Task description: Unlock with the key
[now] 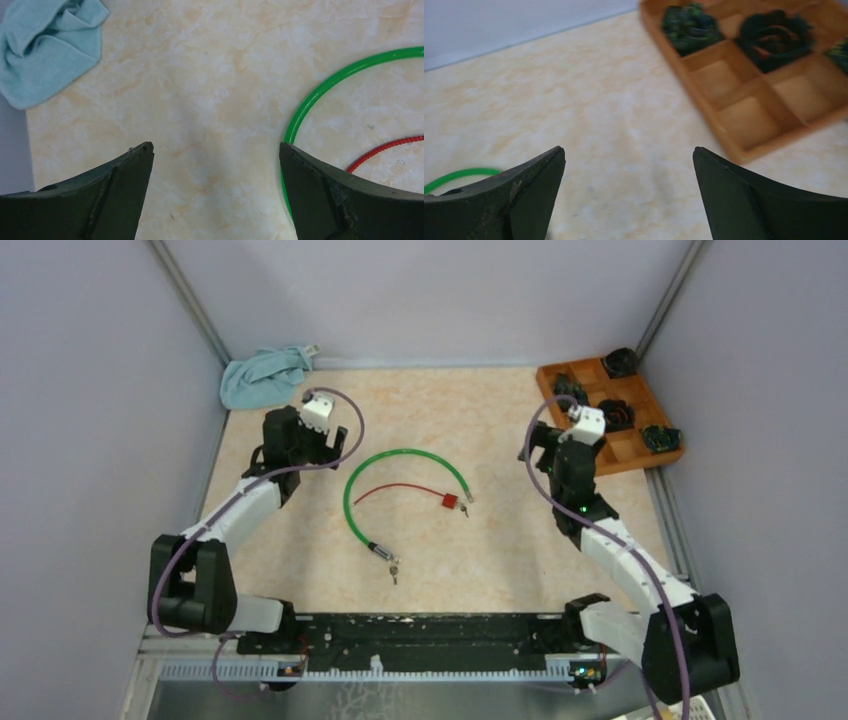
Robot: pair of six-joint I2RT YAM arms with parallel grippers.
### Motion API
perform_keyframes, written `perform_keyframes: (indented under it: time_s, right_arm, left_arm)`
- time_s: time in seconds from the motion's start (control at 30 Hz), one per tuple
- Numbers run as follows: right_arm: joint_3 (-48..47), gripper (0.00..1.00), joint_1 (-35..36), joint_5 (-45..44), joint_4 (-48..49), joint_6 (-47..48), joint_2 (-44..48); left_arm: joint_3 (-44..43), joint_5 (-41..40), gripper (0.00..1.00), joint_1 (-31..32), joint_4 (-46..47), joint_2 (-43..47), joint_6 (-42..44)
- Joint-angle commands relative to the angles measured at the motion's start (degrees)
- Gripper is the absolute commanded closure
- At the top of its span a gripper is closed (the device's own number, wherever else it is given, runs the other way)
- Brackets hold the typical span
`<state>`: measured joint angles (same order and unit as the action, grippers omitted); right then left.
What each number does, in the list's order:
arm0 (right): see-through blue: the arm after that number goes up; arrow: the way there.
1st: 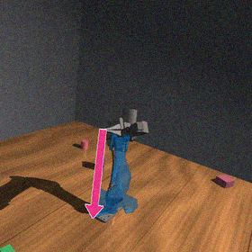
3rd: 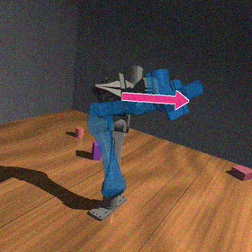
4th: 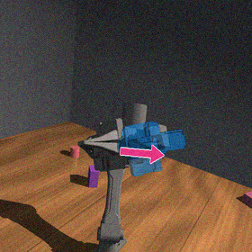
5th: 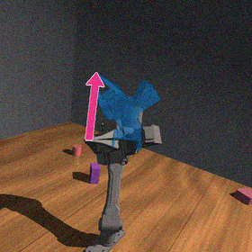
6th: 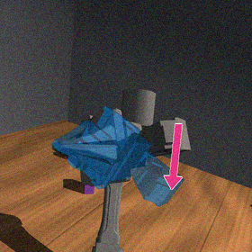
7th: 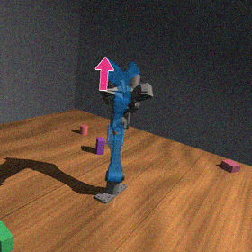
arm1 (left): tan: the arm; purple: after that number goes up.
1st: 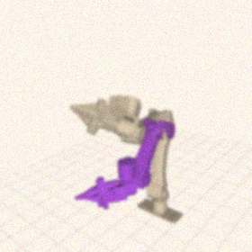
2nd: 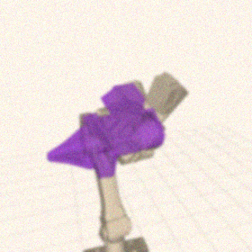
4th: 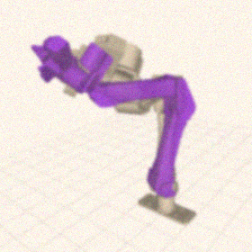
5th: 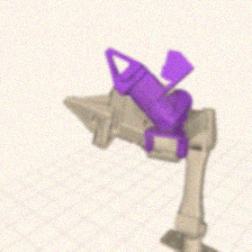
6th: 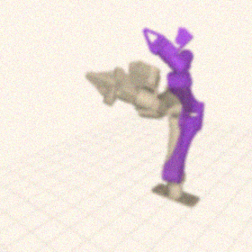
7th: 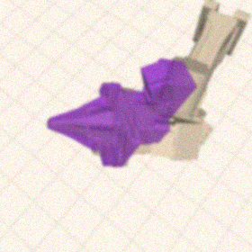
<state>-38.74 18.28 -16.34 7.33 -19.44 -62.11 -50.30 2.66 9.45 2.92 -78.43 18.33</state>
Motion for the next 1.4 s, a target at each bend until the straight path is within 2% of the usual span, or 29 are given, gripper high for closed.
perform_keyframes:
  time_s: [0.0,0.03,0.17,0.27,0.33,0.4,0.8,0.9,0.97,1.17,1.27,1.37]
  right_arm:
    - [13.46,0.01,-1.49,-24.75,24.57,14.28,2.28]
    - [16.04,0.01,-1.79,-27.11,29.59,15.86,1.47]
    - [18.92,0.01,-5.51,-29.42,33.34,13.29,-3.47]
    - [20.84,0.01,-6.91,-27.71,36.71,13.80,-6.69]
    - [21.91,0.01,-7.53,-25.88,38.31,13.99,-8.32]
    - [22.93,0.01,-7.76,-25.42,40.58,14.29,-10.50]
    - [22.92,0.01,-8.73,-24.69,47.77,13.58,-16.19]
    - [23.08,0.01,-8.82,-24.62,48.88,13.64,-17.04]
    - [23.07,0.01,-8.89,-24.05,49.77,14.11,-17.70]
    - [23.36,0.01,-9.14,-16.73,52.06,17.18,-18.83]
    - [24.99,0.01,-12.52,-5.88,53.46,16.66,-18.23]
    - [27.50,0.01,-14.13,1.31,59.63,18.26,-20.14]
  left_arm:
    - [6.85,1.72,0.01,-1.28,17.34,-1.66,-3.93]
    - [8.61,1.80,0.01,-1.59,20.43,-2.30,-4.59]
    - [12.21,1.49,0.01,-2.52,28.84,-7.76,-7.62]
    - [12.85,1.58,0.01,-2.83,32.86,-11.59,-8.98]
    - [9.39,1.51,0.00,-2.80,27.11,-13.05,-9.49]
    - [8.82,1.17,0.00,-3.18,27.01,-13.89,-9.82]
    - [16.06,-3.98,0.00,-4.37,32.82,-8.51,-14.27]
    - [20.77,-5.30,0.00,-4.81,37.99,-6.69,-14.06]
    - [25.29,-5.51,0.00,-5.69,45.11,-6.70,-14.54]
    - [33.40,-2.50,0.01,-8.13,62.99,-10.24,-16.35]
    - [38.85,-0.50,0.01,-8.13,75.67,-12.51,-14.92]
    - [39.63,0.36,0.01,-7.95,75.15,-12.00,-14.28]
